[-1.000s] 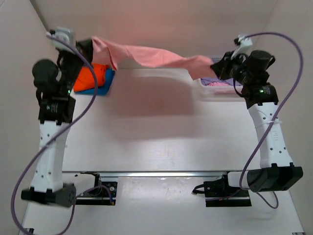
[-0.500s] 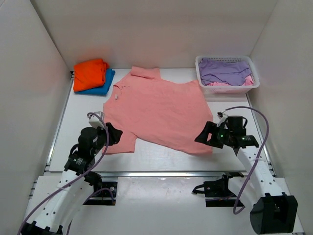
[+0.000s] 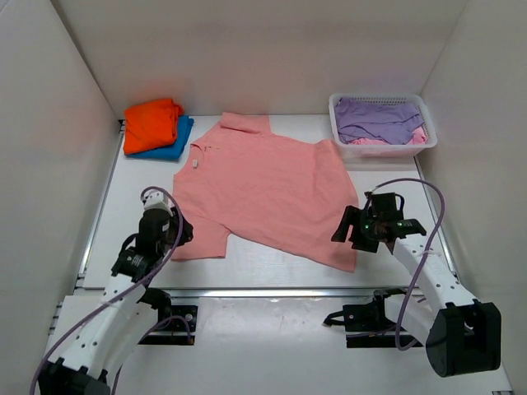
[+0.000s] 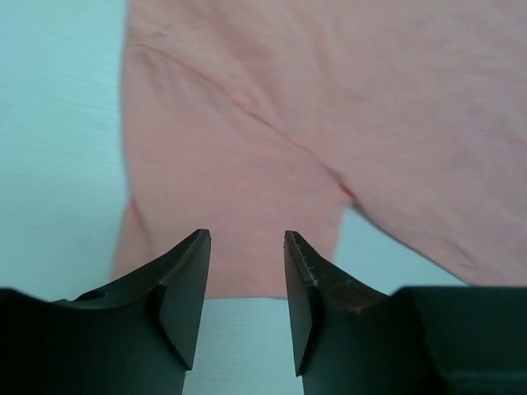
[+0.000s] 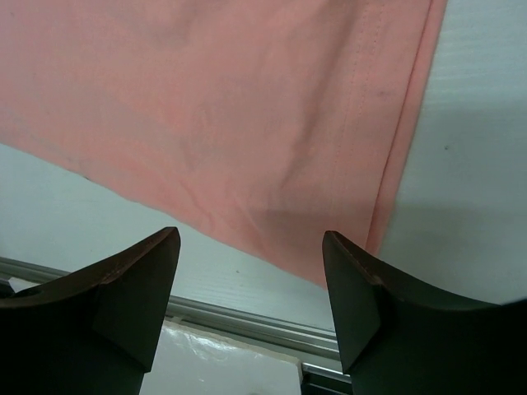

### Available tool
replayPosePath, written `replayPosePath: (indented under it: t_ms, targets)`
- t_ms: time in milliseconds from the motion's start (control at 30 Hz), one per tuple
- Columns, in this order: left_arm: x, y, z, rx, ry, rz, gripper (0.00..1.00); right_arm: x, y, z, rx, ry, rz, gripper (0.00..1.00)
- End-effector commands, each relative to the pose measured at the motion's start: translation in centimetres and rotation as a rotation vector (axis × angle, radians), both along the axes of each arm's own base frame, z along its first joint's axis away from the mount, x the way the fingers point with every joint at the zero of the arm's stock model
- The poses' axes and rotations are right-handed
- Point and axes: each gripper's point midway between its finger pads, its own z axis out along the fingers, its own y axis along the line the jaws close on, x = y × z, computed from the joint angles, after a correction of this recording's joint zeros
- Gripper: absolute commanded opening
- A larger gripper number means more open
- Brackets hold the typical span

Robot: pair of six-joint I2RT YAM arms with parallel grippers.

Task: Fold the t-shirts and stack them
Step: Grap the side of the flattened tshirt closest away from the robot with both arms

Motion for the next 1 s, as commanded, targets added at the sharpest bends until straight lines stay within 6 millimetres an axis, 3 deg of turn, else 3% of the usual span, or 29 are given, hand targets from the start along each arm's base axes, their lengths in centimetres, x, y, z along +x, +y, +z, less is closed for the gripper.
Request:
replayPosePath:
  t_ms: [0,133,200,333,467,567,600,633,667,733,933,967]
  targets:
    - [1.0,4.0,-1.4,0.119,0.112,0.124,0.53,0.3,-0.6,-0.1,-0.048,-0.003,-0.053,0.68]
    - [3.0,6.6,-3.7,0.185,0.218,0.17,0.58,0.6,-0.8,-0.3,-0.08,0.002,-0.043,0.69]
    - [4.2,7.0,-3.6,0.229,0.237,0.18,0.62,0.6,-1.2,-0.5,-0.093,0.012,-0.047,0.71]
    - [5.4,6.0,-5.5,0.216,0.324,0.111,0.66,1.0,-1.9,-0.6,-0.104,0.018,-0.06,0.73]
    - [4.8,5.1,-7.9,0.221,0.38,0.081,0.67,1.0,-3.2,-1.0,-0.144,0.031,-0.069,0.74]
    - [3.8,5.1,-9.5,0.239,0.449,0.065,0.6,0.4,-3.6,-1.6,-0.163,0.064,-0.064,0.73]
    - [3.6,5.0,-9.9,0.249,0.473,0.055,0.53,0.4,-3.3,-1.7,-0.164,0.069,-0.055,0.73]
    - [3.4,5.0,-10.1,0.264,0.495,0.041,0.38,0.3,-3.0,-1.7,-0.179,0.064,-0.049,0.72]
    - [3.4,4.8,-10.4,0.256,0.509,0.028,0.15,0.1,-3.0,-1.9,-0.194,0.082,-0.05,0.72]
    - [3.3,4.7,-10.5,0.248,0.526,0.018,0.0,-0.3,-2.7,-2.4,-0.208,0.113,-0.044,0.71]
    - [2.4,4.1,-8.7,0.271,0.533,-0.047,0.0,-1.7,-1.7,-3.8,-0.253,0.188,-0.022,0.69]
    - [2.1,4.2,-8.1,0.277,0.527,-0.052,0.0,-1.7,-2.3,-3.9,-0.288,0.188,-0.045,0.68]
